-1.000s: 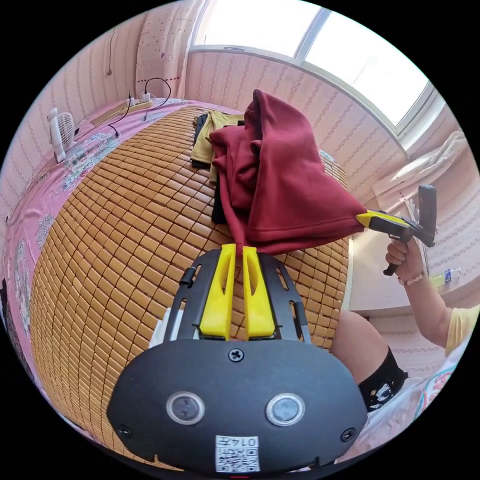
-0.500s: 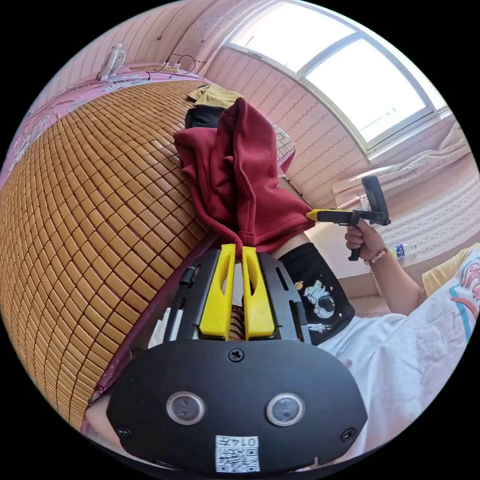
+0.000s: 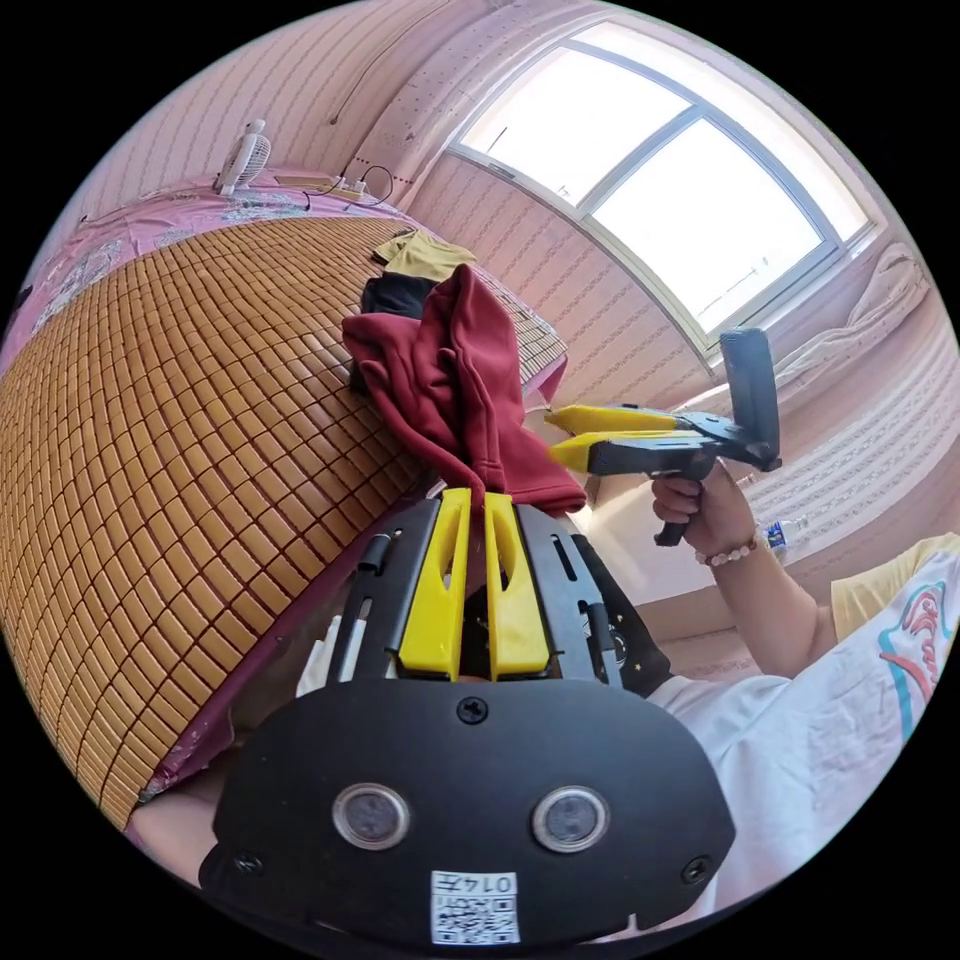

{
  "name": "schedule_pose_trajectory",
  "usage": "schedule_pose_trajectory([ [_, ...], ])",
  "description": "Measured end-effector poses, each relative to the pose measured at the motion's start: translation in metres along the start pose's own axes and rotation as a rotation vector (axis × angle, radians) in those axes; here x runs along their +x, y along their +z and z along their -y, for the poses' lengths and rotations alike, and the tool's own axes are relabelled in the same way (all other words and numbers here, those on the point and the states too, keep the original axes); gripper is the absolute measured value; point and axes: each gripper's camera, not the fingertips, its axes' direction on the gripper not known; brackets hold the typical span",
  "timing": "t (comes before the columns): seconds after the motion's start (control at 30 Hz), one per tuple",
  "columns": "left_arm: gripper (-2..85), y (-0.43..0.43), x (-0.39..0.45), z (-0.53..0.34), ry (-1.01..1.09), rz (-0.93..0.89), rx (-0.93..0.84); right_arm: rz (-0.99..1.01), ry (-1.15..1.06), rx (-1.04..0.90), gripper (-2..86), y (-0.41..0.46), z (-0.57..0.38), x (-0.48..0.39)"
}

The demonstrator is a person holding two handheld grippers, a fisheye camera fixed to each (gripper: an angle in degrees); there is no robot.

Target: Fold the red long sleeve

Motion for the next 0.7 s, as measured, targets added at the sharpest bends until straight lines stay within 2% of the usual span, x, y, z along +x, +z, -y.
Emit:
schedule_pose_trajectory([
  [0.13, -0.1, -0.019, 0.011, 0.002, 0.014, 0.071, -0.01, -0.043, -0.045, -0.177, 14.6, 0.06, 0.018, -0.011],
  [0.23, -0.3, -0.047, 0.013, 0.01, 0.025, 0.043, 0.059, -0.081, -0.04, -0.147, 3.4, 0.049, 0.019, -0.001],
  [0.37, -0.4, -0.096, 0.007, 0.049, 0.008, 0.026, 0.163, 0.059, -0.032, 0.06, 1.6, -0.029, 0.052, 0.029],
  [0.47, -0.6, -0.159, 0.0, 0.1, 0.006, 0.1, 0.263, 0.107, -0.05, 0.207, 1.0, -0.092, 0.109, 0.041],
  [0.6, -0.6, -0.282, 0.0, 0.165, 0.067, 0.324, 0.414, -0.006, -0.187, 0.36, 0.7, -0.164, 0.203, 0.001],
  [0.7, -0.5, -0.385, 0.009, 0.178, 0.072, 0.472, 0.575, 0.085, -0.238, 0.562, 0.6, -0.22, 0.247, -0.028],
])
